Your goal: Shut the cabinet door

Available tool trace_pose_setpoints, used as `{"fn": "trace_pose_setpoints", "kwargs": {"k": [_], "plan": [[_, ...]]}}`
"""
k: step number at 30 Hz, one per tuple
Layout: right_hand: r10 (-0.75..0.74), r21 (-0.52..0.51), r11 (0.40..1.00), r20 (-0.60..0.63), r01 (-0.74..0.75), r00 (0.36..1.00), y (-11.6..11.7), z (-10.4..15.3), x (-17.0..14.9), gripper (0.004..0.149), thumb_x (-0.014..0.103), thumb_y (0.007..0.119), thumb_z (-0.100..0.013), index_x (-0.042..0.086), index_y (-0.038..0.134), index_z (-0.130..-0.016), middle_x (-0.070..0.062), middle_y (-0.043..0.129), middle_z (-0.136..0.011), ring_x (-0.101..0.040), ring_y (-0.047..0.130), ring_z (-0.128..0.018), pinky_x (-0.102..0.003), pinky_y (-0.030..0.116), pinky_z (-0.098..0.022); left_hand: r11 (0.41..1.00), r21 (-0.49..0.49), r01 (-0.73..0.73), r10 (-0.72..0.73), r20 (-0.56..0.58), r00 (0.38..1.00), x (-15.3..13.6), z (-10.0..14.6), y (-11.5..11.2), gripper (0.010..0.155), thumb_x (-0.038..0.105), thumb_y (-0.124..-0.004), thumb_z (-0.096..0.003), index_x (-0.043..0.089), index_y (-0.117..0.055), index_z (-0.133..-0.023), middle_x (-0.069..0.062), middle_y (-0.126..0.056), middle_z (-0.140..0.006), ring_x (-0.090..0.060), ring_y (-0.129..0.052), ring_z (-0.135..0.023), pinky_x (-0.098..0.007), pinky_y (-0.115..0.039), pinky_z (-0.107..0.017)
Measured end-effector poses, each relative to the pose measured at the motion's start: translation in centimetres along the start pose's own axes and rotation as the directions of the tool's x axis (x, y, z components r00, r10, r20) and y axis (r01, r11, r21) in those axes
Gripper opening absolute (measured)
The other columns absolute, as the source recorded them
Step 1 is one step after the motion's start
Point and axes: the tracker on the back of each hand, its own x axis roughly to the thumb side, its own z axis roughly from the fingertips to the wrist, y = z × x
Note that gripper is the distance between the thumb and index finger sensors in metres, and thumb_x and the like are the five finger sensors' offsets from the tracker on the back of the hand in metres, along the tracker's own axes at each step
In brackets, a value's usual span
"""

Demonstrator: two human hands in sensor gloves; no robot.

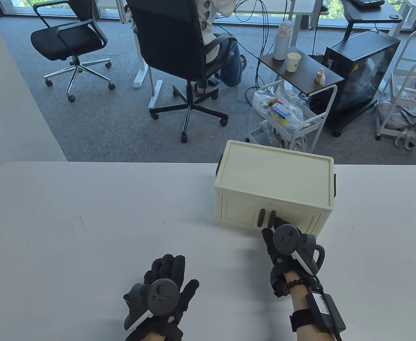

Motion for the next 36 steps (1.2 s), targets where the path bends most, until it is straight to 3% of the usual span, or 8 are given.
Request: {"fn": "trace_pose_setpoints", "kwargs": {"k": [6, 14, 19, 23, 28, 36], "plan": [[0.03, -0.023, 0.999, 0.03, -0.029, 0.999, -1.7, 2.8, -1.4, 0.064, 0.047, 0.063, -0.058, 0.002, 0.062, -0.104, -0.027, 0.069, -0.103, -0.054, 0.071, -0.092, -0.075, 0.056, -0.065, 0.999, 0.021, 0.035, -0.034, -0.007, 0.999, 0.4, 0.3, 0.5, 0.076, 0.049, -0.062, -0.0614, -0.001, -0.041, -0.116, -0.04, -0.036, -0.113, -0.069, -0.042, -0.101, -0.081, -0.039, -0.064], [0.157, -0.081, 0.986, 0.134, -0.147, 0.978, -4.9, 10.0, -4.0, 0.066, 0.048, 0.061, -0.059, 0.003, 0.057, -0.107, -0.027, 0.062, -0.108, -0.054, 0.063, -0.097, -0.075, 0.054, -0.066, 0.997, 0.027, 0.066, -0.065, -0.013, 0.998, 0.9, 0.8, 0.8, 0.077, 0.049, -0.062, -0.0613, 0.0, -0.038, -0.116, -0.039, -0.034, -0.114, -0.069, -0.04, -0.102, -0.081, -0.038, -0.064], [0.206, -0.099, 0.977, 0.174, -0.191, 0.963, -5.4, 12.7, -5.1, 0.071, 0.049, 0.06, -0.059, 0.002, 0.047, -0.11, -0.029, 0.051, -0.112, -0.057, 0.051, -0.1, -0.076, 0.049, -0.067, 0.995, 0.018, 0.098, -0.098, -0.024, 0.995, 1.0, 0.8, 0.7, 0.079, 0.05, -0.061, -0.0613, 0.001, -0.035, -0.117, -0.038, -0.03, -0.115, -0.069, -0.037, -0.102, -0.082, -0.037, -0.064], [0.262, -0.088, 0.965, 0.218, -0.248, 0.94, -4.7, 12.9, -6.1, 0.075, 0.049, 0.059, -0.059, 0.002, 0.037, -0.112, -0.029, 0.039, -0.115, -0.058, 0.04, -0.102, -0.077, 0.044, -0.067, 0.994, 0.018, 0.106, -0.105, -0.04, 0.994, 0.8, 0.8, 0.8, 0.08, 0.05, -0.061, -0.0614, 0.001, -0.032, -0.117, -0.039, -0.028, -0.114, -0.07, -0.036, -0.102, -0.082, -0.036, -0.064], [0.201, -0.052, 0.98, 0.204, -0.195, 0.958, -4.6, 12.6, -6.4, 0.079, 0.05, 0.059, -0.059, 0.001, 0.028, -0.113, -0.031, 0.026, -0.115, -0.06, 0.029, -0.101, -0.079, 0.037, -0.066, 0.991, 0.002, 0.133, -0.133, -0.064, 0.989, 0.4, 0.8, 0.5, 0.08, 0.05, -0.061, -0.0614, 0.001, -0.032, -0.117, -0.039, -0.027, -0.114, -0.07, -0.035, -0.102, -0.082, -0.036, -0.064], [0.153, -0.061, 0.988, 0.204, -0.144, 0.967, -5.7, 13.0, -6.2, 0.08, 0.05, 0.058, -0.06, 0.0, 0.026, -0.113, -0.032, 0.021, -0.115, -0.062, 0.023, -0.1, -0.081, 0.033, -0.065, 0.98, -0.011, 0.199, -0.199, -0.072, 0.977, 0.4, 1.0, 0.3, 0.08, 0.051, -0.061, -0.0612, 0.002, -0.032, -0.118, -0.038, -0.026, -0.115, -0.068, -0.032, -0.104, -0.082, -0.036, -0.064]]}}
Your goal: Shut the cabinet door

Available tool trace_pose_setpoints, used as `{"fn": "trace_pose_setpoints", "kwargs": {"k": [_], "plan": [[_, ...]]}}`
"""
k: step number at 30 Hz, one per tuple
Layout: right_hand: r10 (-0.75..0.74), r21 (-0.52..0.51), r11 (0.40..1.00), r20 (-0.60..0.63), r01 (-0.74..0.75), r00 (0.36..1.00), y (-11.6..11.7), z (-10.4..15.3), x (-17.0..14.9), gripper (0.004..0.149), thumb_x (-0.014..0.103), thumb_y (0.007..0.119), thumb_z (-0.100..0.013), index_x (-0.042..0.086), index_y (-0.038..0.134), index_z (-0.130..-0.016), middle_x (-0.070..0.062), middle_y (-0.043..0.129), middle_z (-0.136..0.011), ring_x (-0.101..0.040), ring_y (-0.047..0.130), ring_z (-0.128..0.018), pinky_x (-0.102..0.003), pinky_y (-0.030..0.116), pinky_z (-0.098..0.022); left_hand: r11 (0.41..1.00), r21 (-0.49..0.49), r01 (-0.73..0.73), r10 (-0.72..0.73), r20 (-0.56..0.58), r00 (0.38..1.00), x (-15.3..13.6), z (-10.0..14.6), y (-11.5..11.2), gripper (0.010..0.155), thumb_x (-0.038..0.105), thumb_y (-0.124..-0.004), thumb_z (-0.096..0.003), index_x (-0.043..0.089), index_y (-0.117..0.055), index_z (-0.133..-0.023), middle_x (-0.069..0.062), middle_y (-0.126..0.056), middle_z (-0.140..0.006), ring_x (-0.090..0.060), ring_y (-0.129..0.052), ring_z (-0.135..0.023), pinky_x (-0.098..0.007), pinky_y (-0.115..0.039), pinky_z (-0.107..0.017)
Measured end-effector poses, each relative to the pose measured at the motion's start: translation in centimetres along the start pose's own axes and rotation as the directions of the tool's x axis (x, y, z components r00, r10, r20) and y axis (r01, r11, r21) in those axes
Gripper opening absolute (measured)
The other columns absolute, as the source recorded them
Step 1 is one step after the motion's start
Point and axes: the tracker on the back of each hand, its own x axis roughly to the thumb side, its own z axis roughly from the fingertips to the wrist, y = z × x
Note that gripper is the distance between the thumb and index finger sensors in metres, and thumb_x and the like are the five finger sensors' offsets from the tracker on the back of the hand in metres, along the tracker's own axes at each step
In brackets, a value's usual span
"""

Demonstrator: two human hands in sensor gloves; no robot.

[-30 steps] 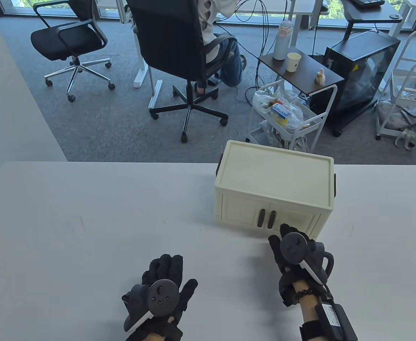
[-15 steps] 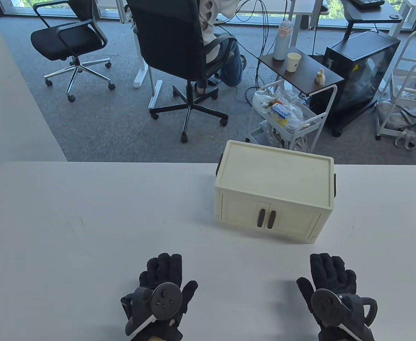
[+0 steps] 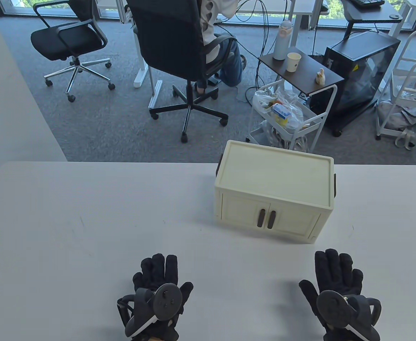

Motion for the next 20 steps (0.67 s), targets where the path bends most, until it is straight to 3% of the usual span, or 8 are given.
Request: {"fn": "trace_pose_setpoints", "kwargs": {"k": [20], "plan": [[-0.049, -0.004, 0.999, -0.033, 0.049, 0.998, -0.16, 0.64, -0.43, 0.08, 0.05, 0.058, -0.06, 0.0, 0.026, -0.113, -0.033, 0.023, -0.114, -0.063, 0.026, -0.099, -0.081, 0.034, -0.064, 0.999, -0.033, 0.006, -0.006, 0.011, 1.0, 0.44, 0.04, -0.67, 0.079, 0.051, -0.061, -0.0611, 0.003, -0.034, -0.117, -0.038, -0.028, -0.115, -0.068, -0.033, -0.104, -0.082, -0.036, -0.064]]}}
